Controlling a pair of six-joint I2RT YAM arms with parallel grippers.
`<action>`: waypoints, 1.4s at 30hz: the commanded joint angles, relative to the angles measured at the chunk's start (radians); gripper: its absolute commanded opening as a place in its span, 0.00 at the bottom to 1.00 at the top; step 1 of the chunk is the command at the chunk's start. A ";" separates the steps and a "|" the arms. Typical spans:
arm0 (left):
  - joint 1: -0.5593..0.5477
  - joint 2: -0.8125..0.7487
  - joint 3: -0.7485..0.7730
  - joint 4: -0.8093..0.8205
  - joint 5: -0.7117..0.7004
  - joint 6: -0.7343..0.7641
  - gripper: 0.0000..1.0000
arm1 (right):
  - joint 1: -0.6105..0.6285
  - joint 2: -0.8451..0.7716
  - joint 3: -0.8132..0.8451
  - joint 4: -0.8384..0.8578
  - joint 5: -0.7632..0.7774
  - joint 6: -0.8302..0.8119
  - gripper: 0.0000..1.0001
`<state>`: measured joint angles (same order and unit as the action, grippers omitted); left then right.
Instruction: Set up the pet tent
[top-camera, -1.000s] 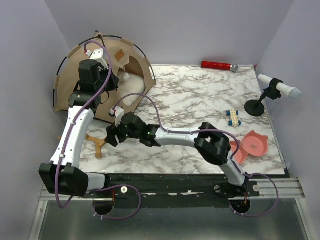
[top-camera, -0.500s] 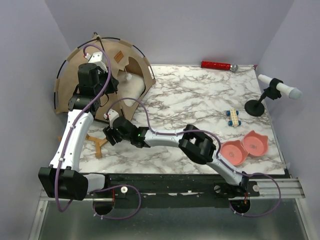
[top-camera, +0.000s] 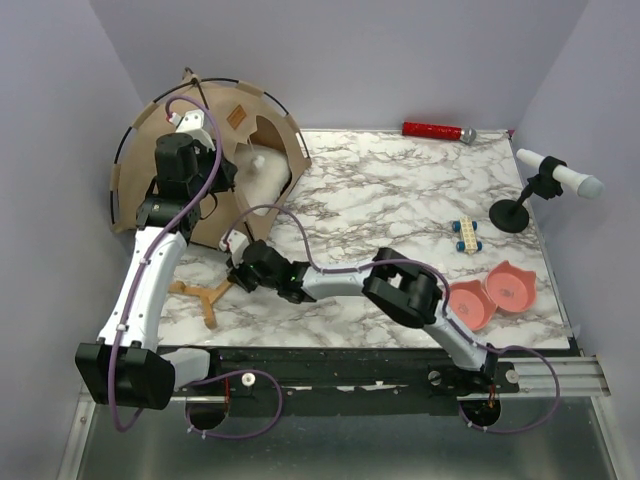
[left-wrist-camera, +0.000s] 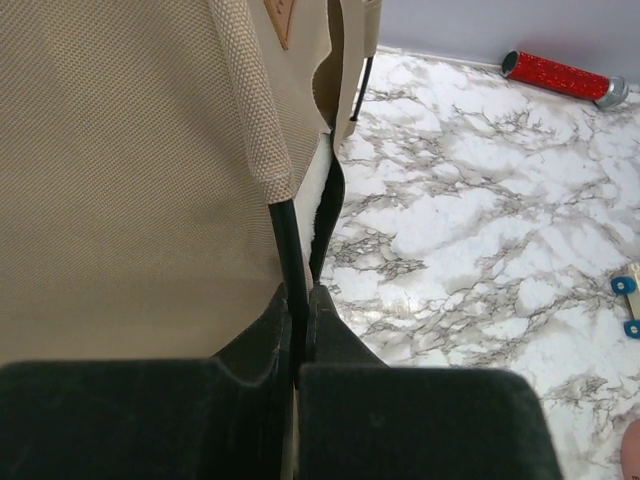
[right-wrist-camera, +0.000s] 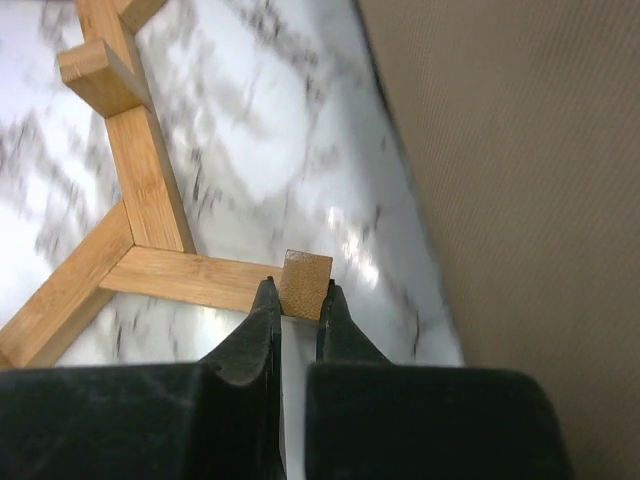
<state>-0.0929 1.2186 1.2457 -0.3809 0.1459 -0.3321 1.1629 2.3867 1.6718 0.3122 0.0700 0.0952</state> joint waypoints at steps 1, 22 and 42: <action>0.005 -0.046 -0.002 0.107 -0.032 0.051 0.00 | -0.008 -0.188 -0.222 0.086 -0.143 -0.015 0.01; -0.013 -0.273 -0.221 0.157 -0.264 -0.037 0.00 | -0.018 -1.152 -0.904 -0.175 -0.090 0.041 0.01; -0.041 -0.687 -0.371 -0.116 -0.224 -0.060 0.00 | -0.037 -1.508 -0.891 -0.671 0.675 0.216 0.01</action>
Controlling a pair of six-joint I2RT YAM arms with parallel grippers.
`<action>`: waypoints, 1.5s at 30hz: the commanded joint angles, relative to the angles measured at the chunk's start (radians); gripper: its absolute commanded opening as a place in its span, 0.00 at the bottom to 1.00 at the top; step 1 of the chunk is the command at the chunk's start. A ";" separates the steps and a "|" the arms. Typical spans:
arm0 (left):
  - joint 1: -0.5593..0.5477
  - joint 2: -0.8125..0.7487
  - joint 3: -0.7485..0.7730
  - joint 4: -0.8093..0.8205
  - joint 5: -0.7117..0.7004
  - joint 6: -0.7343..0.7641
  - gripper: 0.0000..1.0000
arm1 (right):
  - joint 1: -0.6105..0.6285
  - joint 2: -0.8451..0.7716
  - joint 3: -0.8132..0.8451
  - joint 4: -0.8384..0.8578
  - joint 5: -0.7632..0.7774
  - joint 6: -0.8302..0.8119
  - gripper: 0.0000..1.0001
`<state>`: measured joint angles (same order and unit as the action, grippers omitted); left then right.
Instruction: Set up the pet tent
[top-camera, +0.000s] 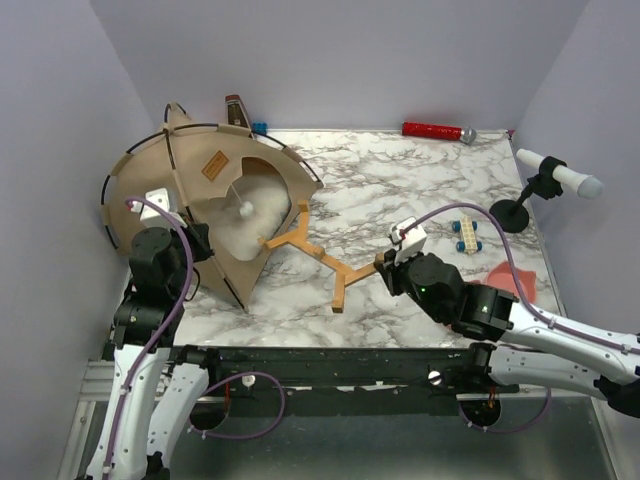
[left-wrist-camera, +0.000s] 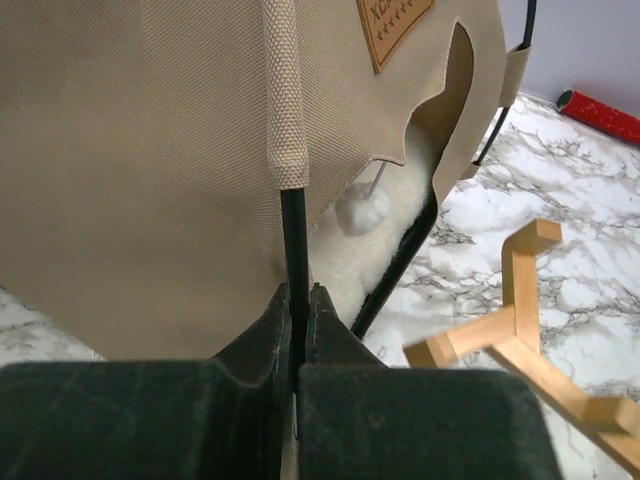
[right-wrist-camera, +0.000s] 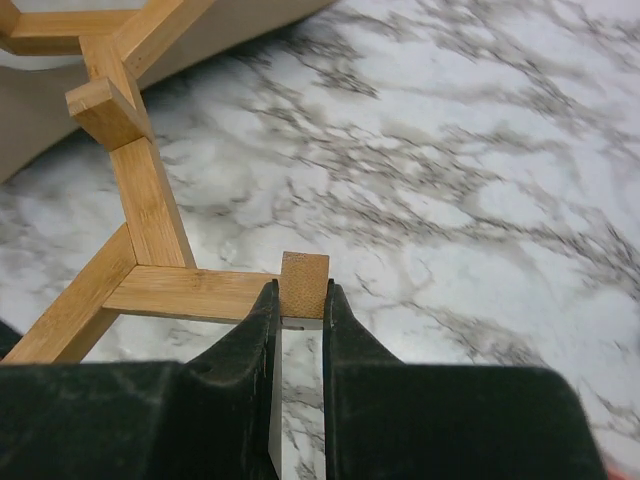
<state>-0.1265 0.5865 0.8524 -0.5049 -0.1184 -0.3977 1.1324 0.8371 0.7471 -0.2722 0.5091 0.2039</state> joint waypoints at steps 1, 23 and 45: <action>-0.008 -0.062 0.021 0.004 0.051 0.011 0.00 | -0.008 0.059 0.035 -0.103 0.261 0.134 0.01; -0.010 -0.042 -0.016 0.028 0.006 0.099 0.67 | -0.201 0.342 -0.053 -0.065 0.230 0.396 0.30; -0.011 -0.254 -0.201 0.180 -0.051 0.186 0.99 | -0.604 0.265 -0.013 -0.456 0.092 0.738 1.00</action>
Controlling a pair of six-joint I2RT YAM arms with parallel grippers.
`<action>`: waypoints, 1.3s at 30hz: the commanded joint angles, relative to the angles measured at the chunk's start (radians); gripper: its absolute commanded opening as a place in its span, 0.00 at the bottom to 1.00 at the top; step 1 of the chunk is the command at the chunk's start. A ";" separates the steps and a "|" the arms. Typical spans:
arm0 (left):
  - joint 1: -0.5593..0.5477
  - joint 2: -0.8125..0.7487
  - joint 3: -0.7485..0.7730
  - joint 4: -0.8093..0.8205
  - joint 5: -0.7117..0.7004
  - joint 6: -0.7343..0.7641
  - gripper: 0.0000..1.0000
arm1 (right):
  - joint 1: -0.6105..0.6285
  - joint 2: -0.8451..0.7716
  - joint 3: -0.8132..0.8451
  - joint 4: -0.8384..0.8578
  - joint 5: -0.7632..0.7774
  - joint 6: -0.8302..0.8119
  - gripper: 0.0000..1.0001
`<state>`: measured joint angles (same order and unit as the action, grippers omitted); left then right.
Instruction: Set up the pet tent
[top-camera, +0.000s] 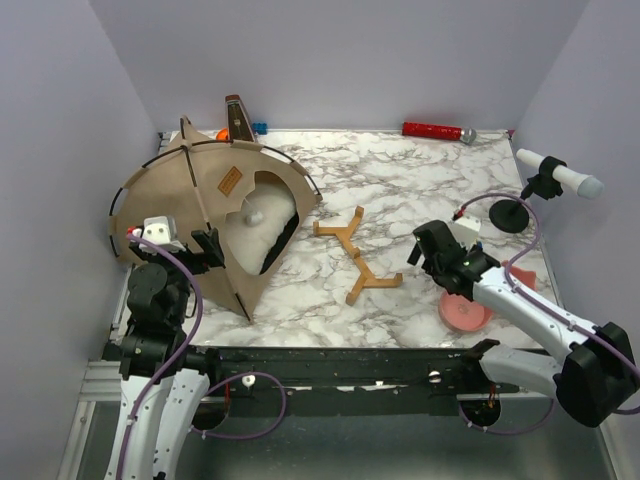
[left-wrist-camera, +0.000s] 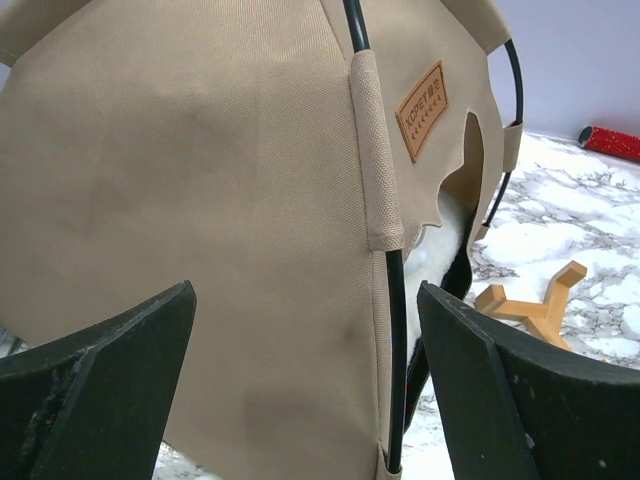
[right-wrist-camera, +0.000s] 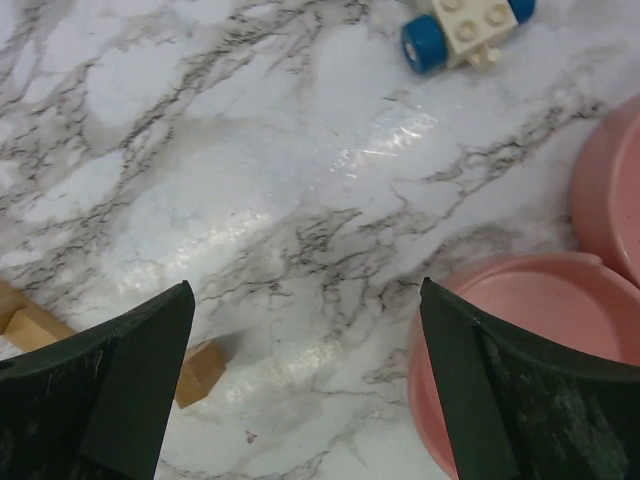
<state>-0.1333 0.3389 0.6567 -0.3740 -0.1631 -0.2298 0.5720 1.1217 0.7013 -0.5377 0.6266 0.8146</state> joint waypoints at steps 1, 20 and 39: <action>-0.003 -0.005 -0.009 0.051 -0.006 0.018 0.99 | -0.054 -0.020 0.033 -0.224 -0.020 0.142 1.00; -0.003 -0.031 -0.018 0.046 -0.014 0.007 0.99 | -0.134 0.150 -0.099 -0.059 -0.203 0.133 0.63; -0.003 -0.042 -0.021 0.050 -0.032 0.001 0.99 | -0.129 0.154 0.305 -0.196 -0.133 0.077 0.00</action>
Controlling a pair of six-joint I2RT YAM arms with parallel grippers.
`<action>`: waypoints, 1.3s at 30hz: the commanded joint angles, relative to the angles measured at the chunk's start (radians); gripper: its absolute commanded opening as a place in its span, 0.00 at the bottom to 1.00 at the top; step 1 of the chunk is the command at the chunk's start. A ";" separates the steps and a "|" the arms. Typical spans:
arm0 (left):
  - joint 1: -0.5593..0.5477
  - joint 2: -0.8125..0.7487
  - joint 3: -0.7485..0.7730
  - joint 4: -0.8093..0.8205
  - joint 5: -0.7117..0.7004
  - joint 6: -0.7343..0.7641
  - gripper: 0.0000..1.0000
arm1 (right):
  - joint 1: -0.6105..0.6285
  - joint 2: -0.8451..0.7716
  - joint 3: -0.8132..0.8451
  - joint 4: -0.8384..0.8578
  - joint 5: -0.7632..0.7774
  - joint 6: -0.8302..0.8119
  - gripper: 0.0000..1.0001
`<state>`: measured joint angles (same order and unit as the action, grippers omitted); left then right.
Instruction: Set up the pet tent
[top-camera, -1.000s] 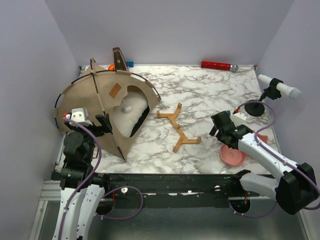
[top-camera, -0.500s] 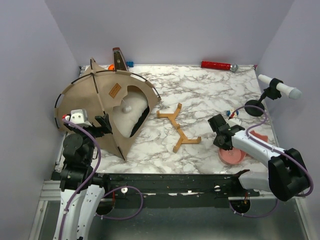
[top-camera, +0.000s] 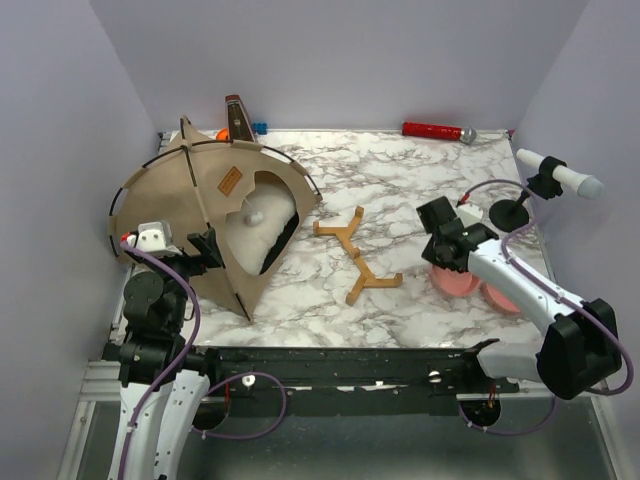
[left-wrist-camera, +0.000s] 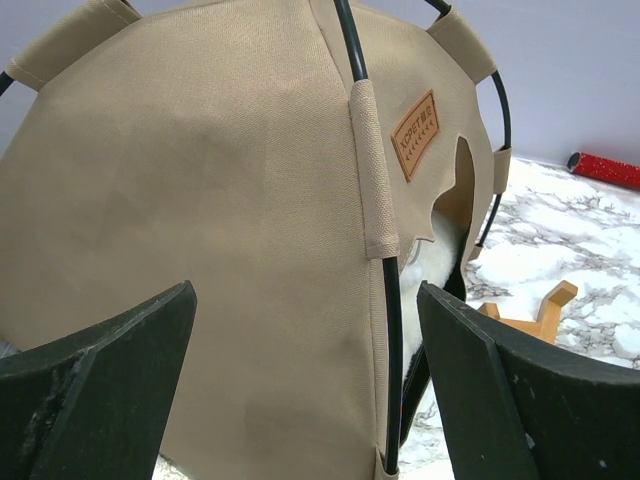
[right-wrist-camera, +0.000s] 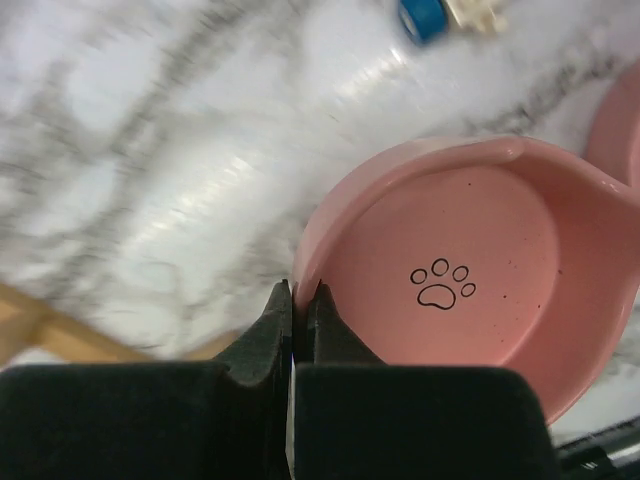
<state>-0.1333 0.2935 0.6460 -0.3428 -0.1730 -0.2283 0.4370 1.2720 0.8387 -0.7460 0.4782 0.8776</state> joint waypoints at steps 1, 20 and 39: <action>-0.003 0.005 -0.010 0.019 -0.021 0.000 0.99 | 0.010 0.013 0.202 0.030 0.005 0.030 0.00; -0.003 -0.008 -0.014 0.015 -0.054 0.003 0.99 | 0.302 0.605 0.871 0.021 0.081 0.523 0.00; -0.002 -0.028 -0.017 0.021 -0.066 0.005 0.99 | 0.351 0.837 1.017 -0.047 0.144 0.608 0.00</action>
<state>-0.1333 0.2783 0.6388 -0.3378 -0.2169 -0.2283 0.7715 2.0918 1.7969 -0.7544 0.5270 1.4406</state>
